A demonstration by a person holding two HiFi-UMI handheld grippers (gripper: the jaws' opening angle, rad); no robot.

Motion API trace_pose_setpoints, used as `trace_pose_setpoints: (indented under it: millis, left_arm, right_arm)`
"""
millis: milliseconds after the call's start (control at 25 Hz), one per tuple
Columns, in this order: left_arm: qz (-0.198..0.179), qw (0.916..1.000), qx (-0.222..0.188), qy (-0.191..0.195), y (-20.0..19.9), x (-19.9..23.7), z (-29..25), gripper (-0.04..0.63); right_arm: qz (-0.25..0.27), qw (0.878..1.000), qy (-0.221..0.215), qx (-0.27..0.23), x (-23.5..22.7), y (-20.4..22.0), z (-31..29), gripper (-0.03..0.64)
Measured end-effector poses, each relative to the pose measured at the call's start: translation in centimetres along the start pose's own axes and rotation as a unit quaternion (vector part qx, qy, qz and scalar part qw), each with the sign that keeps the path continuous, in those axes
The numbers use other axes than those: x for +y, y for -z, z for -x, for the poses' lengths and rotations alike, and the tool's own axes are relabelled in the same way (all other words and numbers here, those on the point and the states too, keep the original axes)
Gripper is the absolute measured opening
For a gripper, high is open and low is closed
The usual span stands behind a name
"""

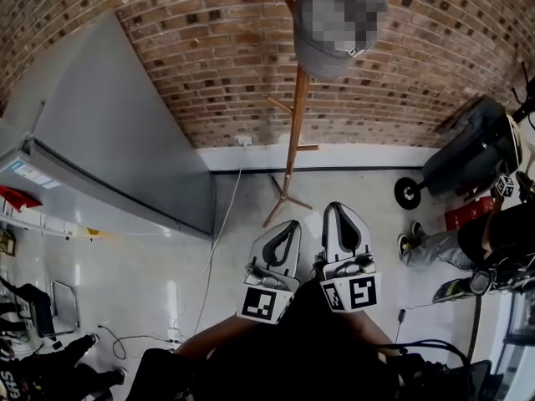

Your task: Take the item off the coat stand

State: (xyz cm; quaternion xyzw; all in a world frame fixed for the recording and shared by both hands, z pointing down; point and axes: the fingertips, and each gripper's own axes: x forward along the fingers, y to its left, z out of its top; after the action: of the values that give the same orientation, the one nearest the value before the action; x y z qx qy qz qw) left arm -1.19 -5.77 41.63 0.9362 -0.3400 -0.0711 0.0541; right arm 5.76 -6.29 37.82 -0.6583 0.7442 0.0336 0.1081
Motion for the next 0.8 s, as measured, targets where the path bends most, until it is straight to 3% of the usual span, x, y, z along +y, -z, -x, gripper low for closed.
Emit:
trace_pose_setpoints:
  millis: [600, 800]
  left_arm:
    - [0.021, 0.9986, -0.038, -0.03, -1.6, 1.8, -3.6, 0.017]
    - [0.022, 0.9988, -0.033, -0.028, -1.7, 2.1, -4.7, 0.017]
  right_arm:
    - [0.007, 1.0, -0.01, 0.012, -3.0, -1.9, -3.5, 0.02]
    - [0.018, 0.999, -0.027, 0.021, -4.0, -2.7, -5.6, 0.02]
